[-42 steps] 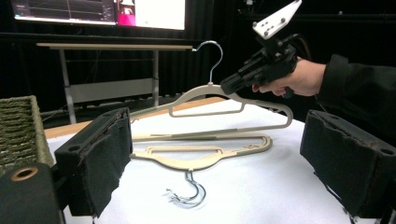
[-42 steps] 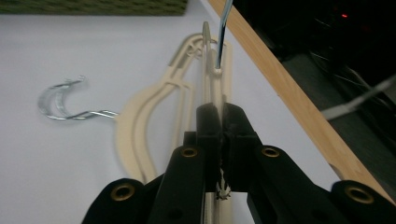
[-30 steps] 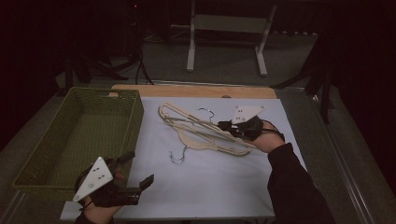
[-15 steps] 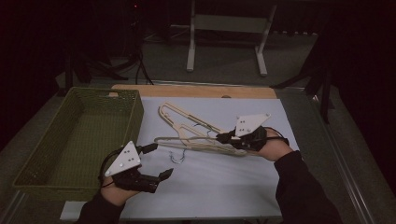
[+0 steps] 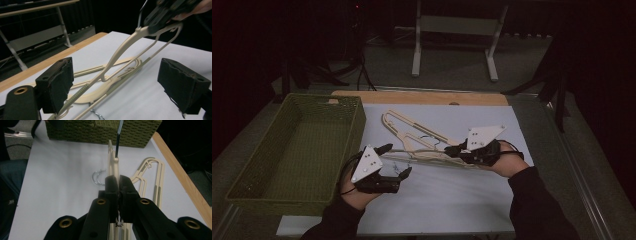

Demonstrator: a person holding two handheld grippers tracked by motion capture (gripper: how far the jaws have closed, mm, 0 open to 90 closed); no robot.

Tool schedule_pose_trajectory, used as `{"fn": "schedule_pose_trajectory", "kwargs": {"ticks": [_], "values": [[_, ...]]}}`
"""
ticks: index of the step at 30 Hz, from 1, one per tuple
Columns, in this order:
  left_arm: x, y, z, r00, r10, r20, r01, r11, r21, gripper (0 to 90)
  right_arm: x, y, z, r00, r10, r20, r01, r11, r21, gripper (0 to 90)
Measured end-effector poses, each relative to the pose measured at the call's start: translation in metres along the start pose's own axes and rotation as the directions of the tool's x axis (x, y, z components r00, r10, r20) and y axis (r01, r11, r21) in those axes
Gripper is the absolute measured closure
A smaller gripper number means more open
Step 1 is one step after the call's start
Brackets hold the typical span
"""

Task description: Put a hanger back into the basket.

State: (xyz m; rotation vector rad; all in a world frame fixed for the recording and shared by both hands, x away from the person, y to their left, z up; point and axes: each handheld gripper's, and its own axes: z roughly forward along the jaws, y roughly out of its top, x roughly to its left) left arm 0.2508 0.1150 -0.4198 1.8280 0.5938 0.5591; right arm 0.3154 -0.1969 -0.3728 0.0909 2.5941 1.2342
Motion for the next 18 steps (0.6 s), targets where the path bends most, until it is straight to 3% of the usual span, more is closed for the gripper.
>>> {"fn": "schedule_pose_trajectory", "kwargs": {"ticks": [4,12,18], "values": [[0.002,-0.002,0.009,0.9998,0.019,-0.001,-0.019,0.9998,-0.003,23.0,0.002,0.003,-0.002,0.9999,-0.008,-0.014,0.008,1.0,-0.005,86.8],[0.005,-0.007,0.026,0.9978,0.054,-0.038,-0.053,0.9984,0.019,27.4,0.004,0.007,-0.001,0.9998,-0.008,-0.018,0.008,1.0,-0.011,86.8],[0.001,-0.006,0.036,0.9971,0.075,-0.016,-0.074,0.9972,0.005,29.9,0.006,0.011,0.003,0.9994,-0.017,-0.031,0.017,1.0,-0.009,86.8]]}}
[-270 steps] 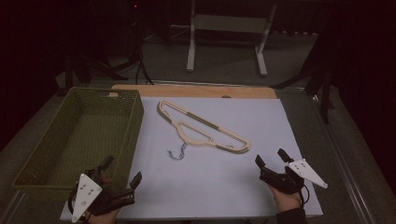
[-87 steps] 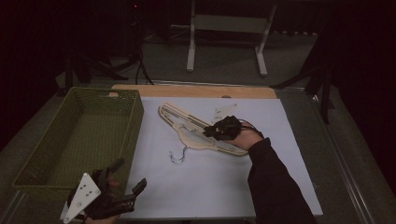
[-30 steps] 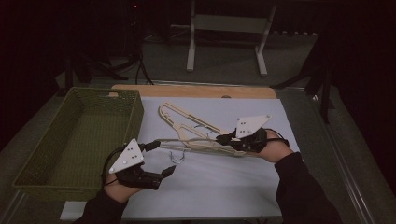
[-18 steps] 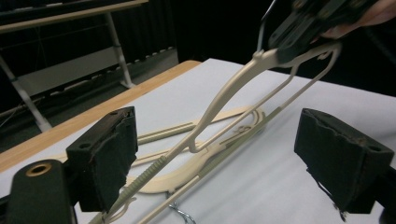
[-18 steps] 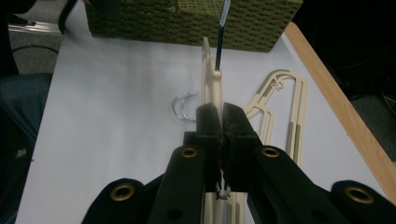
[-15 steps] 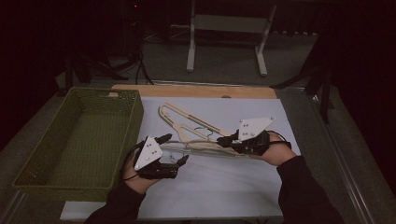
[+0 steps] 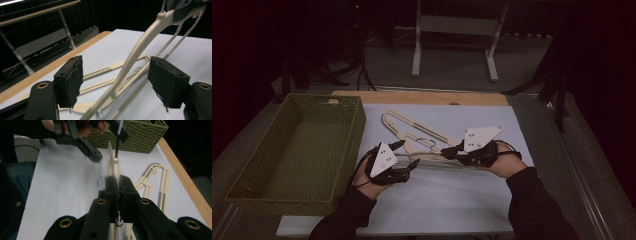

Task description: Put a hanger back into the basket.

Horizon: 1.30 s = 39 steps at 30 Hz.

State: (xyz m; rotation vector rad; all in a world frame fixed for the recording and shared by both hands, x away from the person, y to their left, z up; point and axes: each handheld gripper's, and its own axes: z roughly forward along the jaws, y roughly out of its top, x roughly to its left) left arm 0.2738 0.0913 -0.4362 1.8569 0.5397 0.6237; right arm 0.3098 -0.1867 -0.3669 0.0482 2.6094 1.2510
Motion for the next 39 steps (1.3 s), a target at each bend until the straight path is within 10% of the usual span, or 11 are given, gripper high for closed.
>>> {"fn": "schedule_pose_trajectory", "kwargs": {"ticks": [7,14,25,31,35,39], "values": [[-0.007,0.001,0.011,0.9994,0.029,0.02,-0.028,0.9991,-0.032,35.4,0.0,0.002,0.002,0.9999,-0.001,-0.01,0.001,1.0,-0.012,86.8],[-0.006,0.0,0.013,0.9969,0.055,0.056,-0.051,0.9969,-0.059,64.0,-0.001,0.003,0.005,0.9998,0.005,-0.018,-0.006,1.0,-0.012,86.8],[-0.004,-0.003,0.016,0.9826,0.061,0.175,-0.061,0.9981,-0.01,78.2,-0.007,0.001,0.004,0.9996,-0.008,-0.026,0.008,1.0,0.03,84.1],[-0.005,-0.003,0.015,0.9823,0.077,0.171,-0.079,0.9969,0.002,85.4,-0.009,0.002,-0.003,0.9995,0.001,0.033,0.0,1.0,-0.015,74.1],[0.008,-0.004,0.012,0.9826,-0.019,0.185,0.018,0.9998,0.009,86.7,-0.011,-0.001,-0.018,0.9958,0.035,0.085,-0.027,0.995,-0.1,74.0],[0.008,-0.004,0.009,0.9896,-0.03,0.14,0.027,0.9993,0.024,86.8,-0.01,-0.008,-0.029,0.9892,0.069,0.129,-0.052,0.99,-0.128,73.1]]}}
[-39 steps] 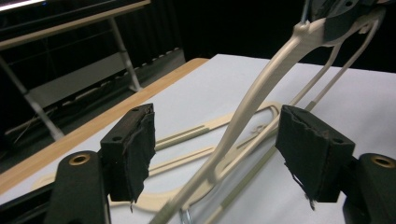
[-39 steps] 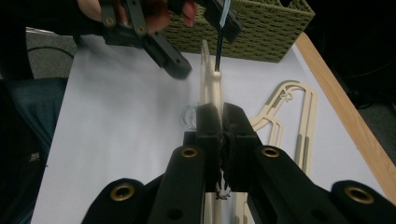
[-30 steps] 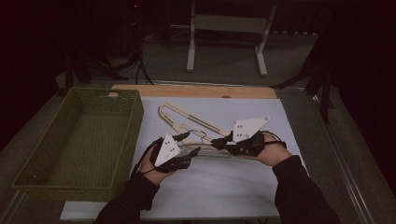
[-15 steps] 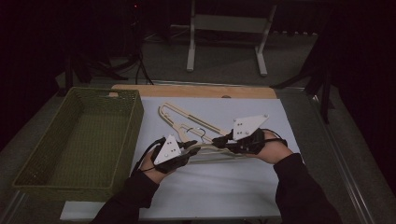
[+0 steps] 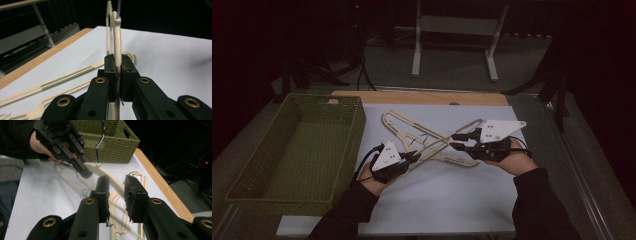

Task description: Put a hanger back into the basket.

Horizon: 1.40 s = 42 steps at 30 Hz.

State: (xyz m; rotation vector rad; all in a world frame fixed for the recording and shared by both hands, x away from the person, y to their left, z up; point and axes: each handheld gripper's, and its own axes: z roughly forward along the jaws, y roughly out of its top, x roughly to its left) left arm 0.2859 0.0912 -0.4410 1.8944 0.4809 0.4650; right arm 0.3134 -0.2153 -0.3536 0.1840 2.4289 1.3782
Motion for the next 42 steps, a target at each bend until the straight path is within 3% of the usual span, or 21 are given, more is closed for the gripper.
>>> {"fn": "schedule_pose_trajectory", "kwargs": {"ticks": [3,5,8,11,13,15,16,17,18,21,30,32,38,42], "values": [[0.001,0.002,-0.003,0.9995,-0.023,0.02,0.023,0.9997,-0.002,86.9,0.001,-0.007,-0.008,0.9992,0.022,0.033,-0.022,1.0,-0.019,71.1],[0.0,0.004,-0.005,0.9998,-0.019,0.012,0.019,0.9998,0.002,86.9,0.002,-0.014,-0.013,0.9971,0.048,0.06,-0.045,0.998,-0.036,69.4],[0.003,0.005,-0.008,0.9986,-0.05,0.017,0.051,0.9987,-0.01,87.0,0.003,-0.022,-0.016,0.992,0.094,0.084,-0.09,0.995,-0.051,64.7],[0.003,0.009,-0.013,0.9994,-0.034,-0.008,0.034,0.9994,-0.009,87.0,0.006,-0.032,-0.021,0.9817,0.147,0.121,-0.139,0.988,-0.072,57.2],[0.004,0.013,-0.016,0.9987,-0.05,-0.002,0.05,0.9987,-0.006,87.0,0.007,-0.039,-0.023,0.9681,0.201,0.151,-0.191,0.979,-0.078,54.6],[0.003,0.018,-0.021,0.9991,-0.041,0.0,0.041,0.9991,-0.01,87.1,0.01,-0.047,-0.025,0.9593,0.237,0.154,-0.222,0.969,-0.109,52.1],[0.003,0.018,-0.021,0.9991,-0.041,0.0,0.041,0.9991,-0.01,87.0,0.01,-0.047,-0.025,0.9593,0.237,0.154,-0.222,0.969,-0.109,52.1],[0.0,0.024,-0.027,0.9996,-0.021,-0.018,0.021,0.9998,-0.008,87.0,0.011,-0.051,-0.026,0.9532,0.253,0.165,-0.236,0.965,-0.118,49.2],[-0.001,0.026,-0.03,0.9996,-0.02,-0.02,0.02,0.9998,-0.008,87.0,0.013,-0.058,-0.027,0.94,0.281,0.193,-0.263,0.958,-0.114,44.2],[0.0,0.035,-0.043,0.9995,-0.026,-0.02,0.025,0.9996,-0.016,87.0,0.014,-0.069,-0.026,0.924,0.326,0.2,-0.31,0.945,-0.107,37.8],[0.007,0.06,-0.097,0.9989,-0.035,-0.03,0.033,0.9971,-0.069,87.0,0.022,-0.088,-0.019,0.9157,0.368,0.162,-0.357,0.929,-0.095,32.9],[0.011,0.064,-0.111,0.9987,-0.035,-0.036,0.032,0.9967,-0.074,87.0,0.024,-0.091,-0.018,0.9101,0.38,0.166,-0.368,0.925,-0.097,33.2],[0.025,0.073,-0.153,0.9942,-0.062,-0.088,0.055,0.9947,-0.088,87.0,0.027,-0.1,-0.013,0.9029,0.4,0.157,-0.388,0.916,-0.101,34.1],[0.042,0.073,-0.181,0.9867,-0.081,-0.141,0.066,0.9919,-0.109,87.0,0.028,-0.104,-0.008,0.8976,0.415,0.15,-0.405,0.91,-0.093,34.5]]}}
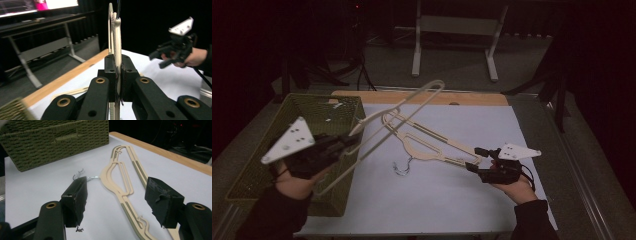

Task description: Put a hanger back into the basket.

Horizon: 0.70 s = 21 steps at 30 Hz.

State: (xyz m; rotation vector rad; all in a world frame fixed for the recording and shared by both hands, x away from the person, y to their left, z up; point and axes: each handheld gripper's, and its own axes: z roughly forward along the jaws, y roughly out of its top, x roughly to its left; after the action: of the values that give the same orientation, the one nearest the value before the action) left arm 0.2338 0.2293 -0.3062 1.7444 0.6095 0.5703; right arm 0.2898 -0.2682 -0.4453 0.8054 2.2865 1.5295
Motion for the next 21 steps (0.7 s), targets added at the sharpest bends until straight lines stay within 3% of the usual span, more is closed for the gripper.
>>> {"fn": "schedule_pose_trajectory", "kwargs": {"ticks": [8,13,16,21], "values": [[0.048,0.004,-0.035,0.995,0.006,-0.1,-0.005,0.9999,0.016,87.0,-0.001,-0.006,0.006,0.9998,0.02,-0.008,-0.02,1.0,0.001,35.0],[0.079,-0.005,-0.044,0.9895,-0.021,-0.143,0.024,0.9995,0.022,87.0,0.0,-0.008,0.008,0.9996,0.024,-0.016,-0.024,1.0,-0.008,34.9],[0.093,-0.013,-0.046,0.989,-0.022,-0.146,0.027,0.9992,0.031,87.0,0.0,-0.011,0.008,0.9995,0.03,-0.013,-0.03,1.0,-0.001,34.9],[0.114,-0.028,-0.047,0.9864,-0.027,-0.162,0.041,0.9959,0.081,87.0,-0.001,-0.014,0.007,0.9992,0.04,-0.007,-0.04,0.999,-0.001,35.1]]}}
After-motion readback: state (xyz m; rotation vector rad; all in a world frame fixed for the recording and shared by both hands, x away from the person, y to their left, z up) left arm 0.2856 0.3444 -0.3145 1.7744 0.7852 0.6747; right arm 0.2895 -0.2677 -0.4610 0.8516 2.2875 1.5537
